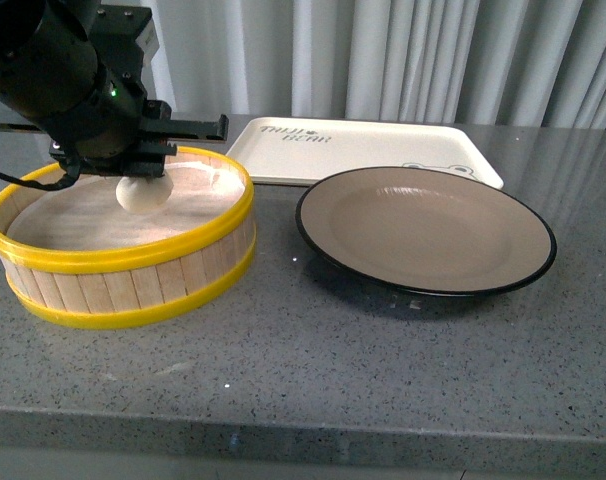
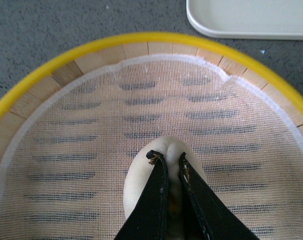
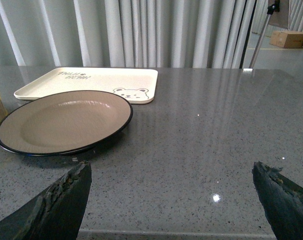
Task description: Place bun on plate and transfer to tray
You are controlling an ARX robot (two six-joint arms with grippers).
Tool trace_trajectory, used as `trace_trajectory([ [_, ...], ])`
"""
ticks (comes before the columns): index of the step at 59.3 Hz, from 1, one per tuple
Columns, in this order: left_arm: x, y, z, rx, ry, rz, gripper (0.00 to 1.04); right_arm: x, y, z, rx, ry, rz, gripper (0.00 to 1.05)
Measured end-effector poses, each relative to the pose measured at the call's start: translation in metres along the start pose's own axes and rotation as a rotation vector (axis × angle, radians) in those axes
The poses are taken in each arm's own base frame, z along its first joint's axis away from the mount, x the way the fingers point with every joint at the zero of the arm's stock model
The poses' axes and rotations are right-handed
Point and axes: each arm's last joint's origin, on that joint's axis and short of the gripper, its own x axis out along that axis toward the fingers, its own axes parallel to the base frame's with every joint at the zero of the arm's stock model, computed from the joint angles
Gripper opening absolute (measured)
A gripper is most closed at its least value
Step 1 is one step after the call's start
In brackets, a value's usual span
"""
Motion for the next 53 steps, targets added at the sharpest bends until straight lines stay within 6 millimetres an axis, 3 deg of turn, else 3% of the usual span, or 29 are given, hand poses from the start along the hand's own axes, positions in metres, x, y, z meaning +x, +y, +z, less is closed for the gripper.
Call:
trace_trajectory([
  [6, -0.014, -0.005, 0.016, 0.012, -0.056, -0.021, 0.04, 0.0, 0.0, 0.0, 0.0, 0.0, 0.0, 0.96],
  [14, -0.046, -0.03, 0.035, 0.061, -0.136, -0.1, 0.04, 0.0, 0.0, 0.0, 0.0, 0.0, 0.0, 0.96],
  [33, -0.083, -0.122, 0.021, 0.208, -0.128, -0.357, 0.04, 0.0, 0.0, 0.0, 0.0, 0.0, 0.0, 0.96],
  [41, -0.085, -0.165, 0.013, 0.286, -0.119, -0.398, 0.04, 0.0, 0.0, 0.0, 0.0, 0.0, 0.0, 0.96],
  [53, -0.063, -0.192, 0.003, 0.328, -0.065, -0.367, 0.04, 0.0, 0.0, 0.0, 0.0, 0.0, 0.0, 0.96],
])
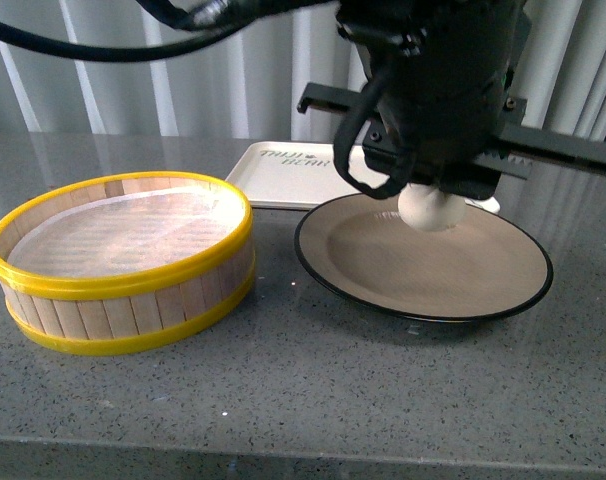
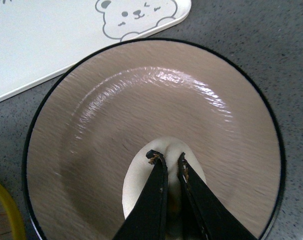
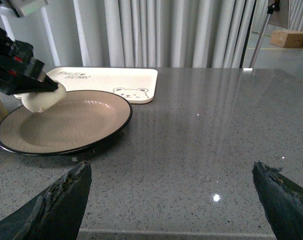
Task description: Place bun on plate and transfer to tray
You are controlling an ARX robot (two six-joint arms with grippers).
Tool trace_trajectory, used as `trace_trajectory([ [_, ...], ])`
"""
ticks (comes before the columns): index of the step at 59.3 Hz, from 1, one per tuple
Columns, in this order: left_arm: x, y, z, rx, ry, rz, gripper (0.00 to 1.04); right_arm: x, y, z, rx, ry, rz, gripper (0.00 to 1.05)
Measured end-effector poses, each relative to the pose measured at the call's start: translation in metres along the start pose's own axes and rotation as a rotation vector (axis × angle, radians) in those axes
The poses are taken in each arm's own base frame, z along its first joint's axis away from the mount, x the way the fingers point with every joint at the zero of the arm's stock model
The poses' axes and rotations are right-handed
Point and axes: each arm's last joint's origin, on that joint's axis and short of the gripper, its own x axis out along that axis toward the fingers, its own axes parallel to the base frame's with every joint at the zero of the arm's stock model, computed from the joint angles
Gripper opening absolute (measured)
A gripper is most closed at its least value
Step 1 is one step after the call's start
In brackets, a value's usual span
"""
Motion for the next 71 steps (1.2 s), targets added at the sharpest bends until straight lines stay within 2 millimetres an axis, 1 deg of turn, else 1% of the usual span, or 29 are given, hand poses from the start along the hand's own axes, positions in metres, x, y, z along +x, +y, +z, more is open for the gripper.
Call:
trace_trajectory([
  [4, 0.011, -0.004, -0.001, 0.007, 0.02, 0.007, 0.04, 0.0, 0.0, 0.0, 0.0, 0.0, 0.0, 0.96],
  [9, 0.019, -0.006, 0.0, 0.01, 0.031, 0.018, 0.04, 0.0, 0.0, 0.0, 0.0, 0.0, 0.0, 0.96],
  [23, 0.03, -0.013, 0.003, 0.018, 0.047, 0.015, 0.04, 0.0, 0.0, 0.0, 0.0, 0.0, 0.0, 0.96],
  [44, 0.051, -0.019, -0.007, -0.002, 0.089, 0.038, 0.05, 0.0, 0.0, 0.0, 0.0, 0.0, 0.0, 0.96],
  [46, 0.052, -0.019, -0.007, -0.003, 0.091, 0.039, 0.08, 0.0, 0.0, 0.0, 0.0, 0.0, 0.0, 0.96],
  [52, 0.054, -0.021, -0.007, -0.006, 0.095, 0.042, 0.29, 0.0, 0.0, 0.0, 0.0, 0.0, 0.0, 0.96],
  [54, 0.054, -0.021, -0.007, -0.01, 0.095, 0.042, 0.38, 0.0, 0.0, 0.0, 0.0, 0.0, 0.0, 0.96],
  [61, 0.054, -0.021, -0.007, -0.021, 0.095, 0.04, 0.54, 0.0, 0.0, 0.0, 0.0, 0.0, 0.0, 0.96],
  [67, 0.052, -0.018, -0.006, -0.05, 0.095, 0.023, 0.74, 0.0, 0.0, 0.0, 0.0, 0.0, 0.0, 0.96],
  [71, 0.048, -0.014, -0.002, -0.061, 0.086, 0.026, 0.85, 0.0, 0.0, 0.0, 0.0, 0.0, 0.0, 0.96],
])
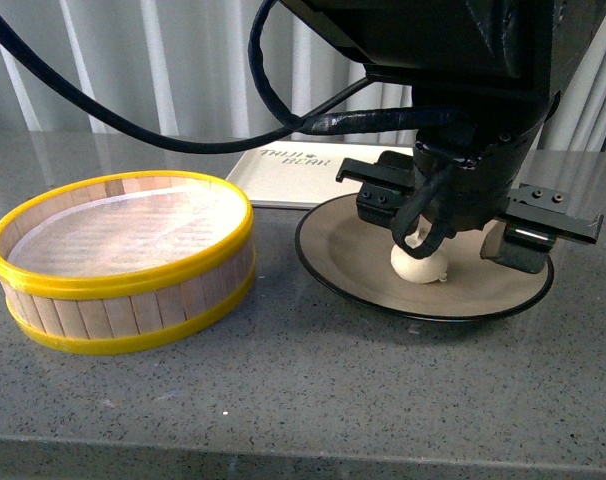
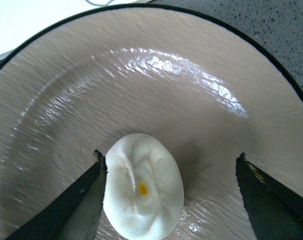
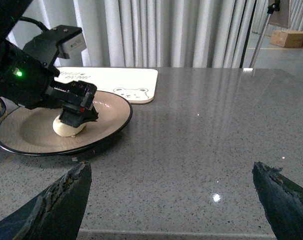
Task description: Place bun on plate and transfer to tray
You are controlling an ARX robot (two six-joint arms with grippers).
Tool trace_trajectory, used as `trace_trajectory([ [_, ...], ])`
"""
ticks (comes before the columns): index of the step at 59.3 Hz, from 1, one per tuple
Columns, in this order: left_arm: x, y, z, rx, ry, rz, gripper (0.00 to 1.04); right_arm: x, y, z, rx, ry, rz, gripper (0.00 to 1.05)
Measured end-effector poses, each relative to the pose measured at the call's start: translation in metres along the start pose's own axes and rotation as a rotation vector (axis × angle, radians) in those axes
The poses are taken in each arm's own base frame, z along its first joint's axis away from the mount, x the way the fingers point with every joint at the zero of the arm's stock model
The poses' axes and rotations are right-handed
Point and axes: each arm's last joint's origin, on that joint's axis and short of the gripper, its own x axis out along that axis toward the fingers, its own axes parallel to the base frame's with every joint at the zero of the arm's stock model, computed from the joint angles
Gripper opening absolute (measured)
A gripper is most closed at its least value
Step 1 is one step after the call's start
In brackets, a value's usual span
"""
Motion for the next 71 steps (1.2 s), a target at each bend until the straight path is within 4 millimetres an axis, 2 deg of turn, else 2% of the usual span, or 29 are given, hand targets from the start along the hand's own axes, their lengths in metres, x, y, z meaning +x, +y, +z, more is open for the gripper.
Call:
trace_trajectory([
  [7, -0.014, 0.009, 0.01, -0.017, -0.028, 0.004, 1.0, 0.0, 0.0, 0.0, 0.0, 0.0, 0.0, 0.96],
  [20, -0.061, 0.043, 0.029, -0.098, -0.144, 0.001, 0.98, 0.0, 0.0, 0.0, 0.0, 0.0, 0.0, 0.96],
  [26, -0.098, 0.071, 0.021, -0.127, -0.252, 0.064, 0.98, 0.0, 0.0, 0.0, 0.0, 0.0, 0.0, 0.96],
  [31, -0.12, 0.083, 0.014, -0.118, -0.297, 0.098, 0.98, 0.0, 0.0, 0.0, 0.0, 0.0, 0.0, 0.96],
  [36, -0.127, 0.085, 0.016, -0.114, -0.314, 0.104, 0.98, 0.0, 0.0, 0.0, 0.0, 0.0, 0.001, 0.96],
  [41, -0.124, 0.085, 0.013, -0.099, -0.313, 0.12, 0.97, 0.0, 0.0, 0.0, 0.0, 0.0, 0.0, 0.96],
  [47, -0.123, 0.094, -0.013, -0.173, -0.518, 0.323, 0.8, 0.0, 0.0, 0.0, 0.0, 0.0, 0.0, 0.96],
  [54, -0.148, 0.124, -0.06, -0.227, -0.659, 0.368, 0.59, 0.0, 0.0, 0.0, 0.0, 0.0, -0.003, 0.96],
  [63, -0.173, 0.155, -0.116, -0.244, -0.676, 0.417, 0.32, 0.0, 0.0, 0.0, 0.0, 0.0, 0.001, 0.96],
  [71, -0.179, 0.161, -0.158, -0.223, -0.636, 0.385, 0.09, 0.0, 0.0, 0.0, 0.0, 0.0, 0.0, 0.96],
])
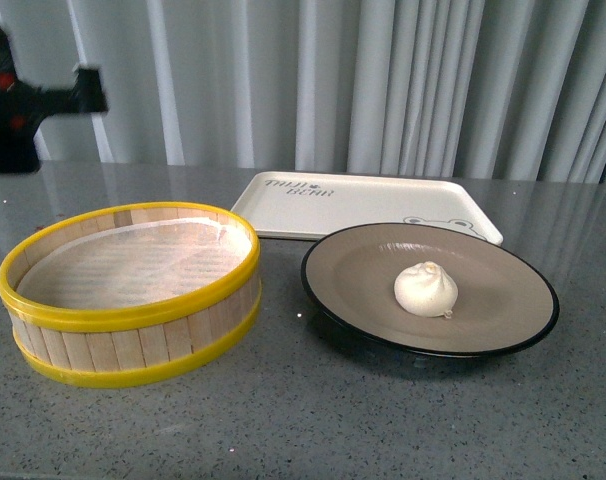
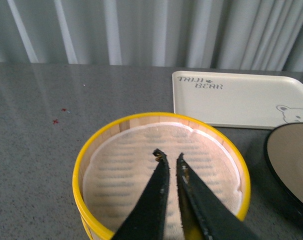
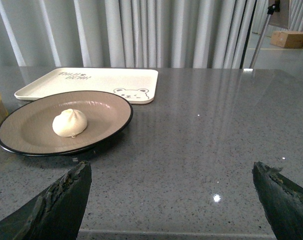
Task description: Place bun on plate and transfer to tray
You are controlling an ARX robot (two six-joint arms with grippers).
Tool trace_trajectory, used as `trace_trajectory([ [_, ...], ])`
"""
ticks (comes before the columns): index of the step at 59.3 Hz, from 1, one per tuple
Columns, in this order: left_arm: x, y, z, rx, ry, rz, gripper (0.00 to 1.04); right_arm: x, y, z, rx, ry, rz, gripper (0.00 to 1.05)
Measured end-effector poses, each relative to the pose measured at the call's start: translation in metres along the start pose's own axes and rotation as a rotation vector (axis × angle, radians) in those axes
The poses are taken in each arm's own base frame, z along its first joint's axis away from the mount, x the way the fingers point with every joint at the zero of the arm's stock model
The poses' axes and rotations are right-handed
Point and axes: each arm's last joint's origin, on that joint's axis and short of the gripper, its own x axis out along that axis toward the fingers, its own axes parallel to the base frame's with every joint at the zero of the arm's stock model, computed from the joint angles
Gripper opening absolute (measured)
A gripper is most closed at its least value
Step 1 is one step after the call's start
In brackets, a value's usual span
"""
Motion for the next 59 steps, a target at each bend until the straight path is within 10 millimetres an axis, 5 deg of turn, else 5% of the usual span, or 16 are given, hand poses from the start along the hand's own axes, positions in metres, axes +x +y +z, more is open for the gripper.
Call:
trace_trajectory([
  [11, -0.035, 0.032, -0.023, 0.002, -0.001, 0.017, 0.04, 0.0, 0.0, 0.0, 0.0, 0.0, 0.001, 0.96],
  [28, -0.066, 0.051, -0.041, 0.001, -0.004, 0.013, 0.04, 0.0, 0.0, 0.0, 0.0, 0.0, 0.0, 0.96],
  [59, -0.097, 0.069, -0.057, 0.0, -0.027, 0.015, 0.04, 0.0, 0.0, 0.0, 0.0, 0.0, 0.0, 0.96],
])
